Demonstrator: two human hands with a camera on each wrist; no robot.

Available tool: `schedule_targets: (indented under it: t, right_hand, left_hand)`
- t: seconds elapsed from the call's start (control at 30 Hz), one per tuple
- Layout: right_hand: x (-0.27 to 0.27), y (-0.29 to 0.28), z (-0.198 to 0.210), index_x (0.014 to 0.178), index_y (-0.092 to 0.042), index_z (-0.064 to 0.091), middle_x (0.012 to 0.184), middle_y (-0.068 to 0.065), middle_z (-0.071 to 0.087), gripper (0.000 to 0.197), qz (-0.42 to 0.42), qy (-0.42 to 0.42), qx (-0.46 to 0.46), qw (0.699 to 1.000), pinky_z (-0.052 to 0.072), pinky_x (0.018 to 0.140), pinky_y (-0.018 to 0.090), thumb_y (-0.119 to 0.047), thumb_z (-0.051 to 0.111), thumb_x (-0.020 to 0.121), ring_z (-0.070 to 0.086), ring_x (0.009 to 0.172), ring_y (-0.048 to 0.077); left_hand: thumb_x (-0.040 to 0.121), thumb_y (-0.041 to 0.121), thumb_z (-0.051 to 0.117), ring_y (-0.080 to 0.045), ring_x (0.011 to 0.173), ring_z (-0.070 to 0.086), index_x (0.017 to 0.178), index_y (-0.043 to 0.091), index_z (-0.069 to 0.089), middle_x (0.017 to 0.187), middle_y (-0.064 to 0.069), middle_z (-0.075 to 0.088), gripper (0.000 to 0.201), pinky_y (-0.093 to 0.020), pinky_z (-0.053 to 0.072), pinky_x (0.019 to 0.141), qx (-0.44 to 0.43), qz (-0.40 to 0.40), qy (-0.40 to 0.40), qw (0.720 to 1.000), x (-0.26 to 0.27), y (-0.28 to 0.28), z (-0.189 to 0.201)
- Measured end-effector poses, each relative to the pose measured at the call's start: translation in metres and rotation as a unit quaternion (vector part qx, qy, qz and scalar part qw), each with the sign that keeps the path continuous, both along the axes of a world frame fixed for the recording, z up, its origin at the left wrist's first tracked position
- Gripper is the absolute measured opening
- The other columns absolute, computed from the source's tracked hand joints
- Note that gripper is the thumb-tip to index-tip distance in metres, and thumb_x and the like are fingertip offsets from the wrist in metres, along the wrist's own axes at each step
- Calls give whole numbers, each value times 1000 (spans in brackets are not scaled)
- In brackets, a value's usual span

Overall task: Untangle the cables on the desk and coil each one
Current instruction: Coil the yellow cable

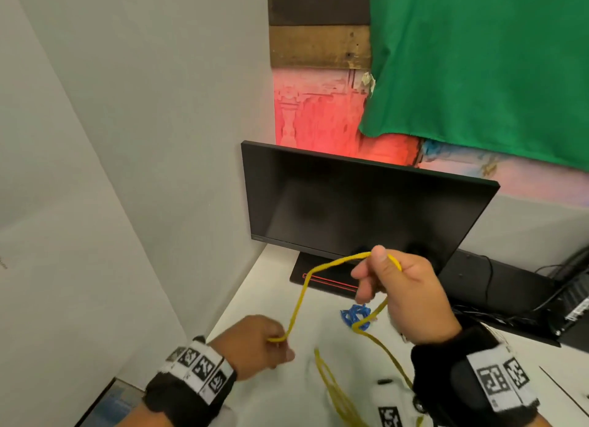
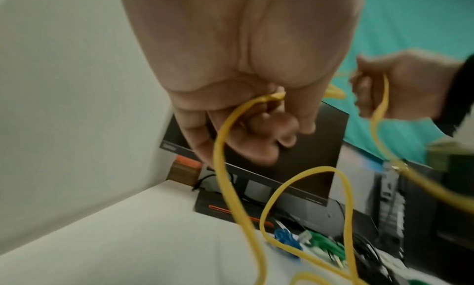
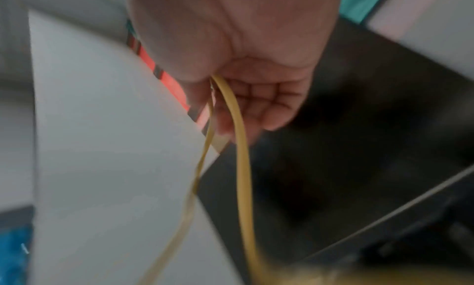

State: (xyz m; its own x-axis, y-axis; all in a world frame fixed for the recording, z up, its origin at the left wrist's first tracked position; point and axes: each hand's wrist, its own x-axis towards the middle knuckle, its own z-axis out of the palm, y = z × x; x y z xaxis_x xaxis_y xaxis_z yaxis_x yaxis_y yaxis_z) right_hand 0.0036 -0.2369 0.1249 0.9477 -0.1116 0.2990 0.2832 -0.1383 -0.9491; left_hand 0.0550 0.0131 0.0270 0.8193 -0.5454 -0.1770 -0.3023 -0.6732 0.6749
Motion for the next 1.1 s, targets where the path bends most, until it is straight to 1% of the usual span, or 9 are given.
schedule_targets:
  t: [0.13, 0.23, 0.3, 0.4, 0.67, 0.8, 0.9, 1.0, 1.1]
  right_hand:
    - [10, -26, -11, 120, -21, 62, 110, -2, 66, 51, -143, 152, -336, 919, 51, 87, 38, -60, 60, 86, 62, 99, 8]
    - [1, -8, -14, 152, -30, 22, 157, -8, 29, 82, -109, 64, -487, 864, 30, 117, 35, -53, 61, 83, 28, 145, 15]
    - [-5, 22, -17, 150, -35, 19, 156, -11, 32, 79, 16, -7, -489, 872, 20, 117, 28, -55, 50, 80, 21, 148, 11]
    - [-3, 50, -22, 131, -34, 44, 121, -5, 64, 47, 101, 12, -518, 849, 45, 102, 34, -53, 55, 89, 53, 122, 20]
    - [11, 4, -9, 73, -27, 58, 62, -14, 63, 37, -88, -47, -304, 947, 49, 57, 30, -53, 42, 94, 60, 59, 7]
    - [9, -3, -24, 100, -33, 60, 102, -9, 70, 16, -115, 92, -406, 902, 51, 83, 37, -36, 44, 102, 63, 97, 14]
    - [5, 4, -34, 148, -38, 29, 162, -5, 18, 54, -107, 135, -575, 800, 17, 119, 49, -37, 47, 97, 10, 152, 27]
    - [1, 33, -36, 150, -37, 26, 162, -10, 20, 68, 36, 28, -587, 808, 5, 121, 50, -36, 49, 86, 4, 153, 25]
    - [7, 41, -40, 131, -34, 55, 132, -10, 58, 37, 108, 48, -523, 844, 37, 111, 35, -39, 51, 95, 47, 132, 18]
  left_hand:
    - [89, 40, 65, -3, 54, 46, 65, 26, 57, 58, 10, 53, 29, -18, 42, 60, -7, 83, -18, 996, 0, 19, -16]
    - [90, 42, 63, -3, 53, 46, 61, 31, 55, 53, 14, 50, 31, -14, 35, 54, 1, 62, -62, 996, 2, 11, 3]
    - [87, 45, 61, -2, 56, 49, 67, 29, 59, 57, 12, 53, 26, -15, 36, 55, -23, 20, -86, 996, 2, -6, 22]
    - [76, 45, 61, 1, 60, 53, 75, 24, 67, 64, 11, 62, 21, -15, 40, 59, -133, 17, -67, 989, 3, -26, 49]
    - [81, 44, 62, -6, 78, 66, 77, 26, 70, 83, 5, 75, 20, -30, 50, 82, -164, 70, 90, 980, -10, 1, 8]
    - [87, 38, 55, -24, 90, 70, 67, 21, 62, 71, -7, 72, 27, -37, 50, 92, -235, 90, 132, 959, -20, 1, 5]
    - [87, 34, 55, -33, 83, 69, 70, 20, 61, 66, -8, 66, 23, -30, 53, 82, -245, 58, 169, 953, -20, -2, 15]
    - [84, 23, 62, -28, 84, 70, 80, 11, 65, 72, -6, 69, 12, -34, 55, 82, -287, 12, 230, 930, -18, -7, 27]
    - [73, -1, 65, -29, 95, 70, 91, 10, 69, 88, -14, 73, 21, -34, 55, 86, -352, -9, 265, 898, -13, -7, 30]
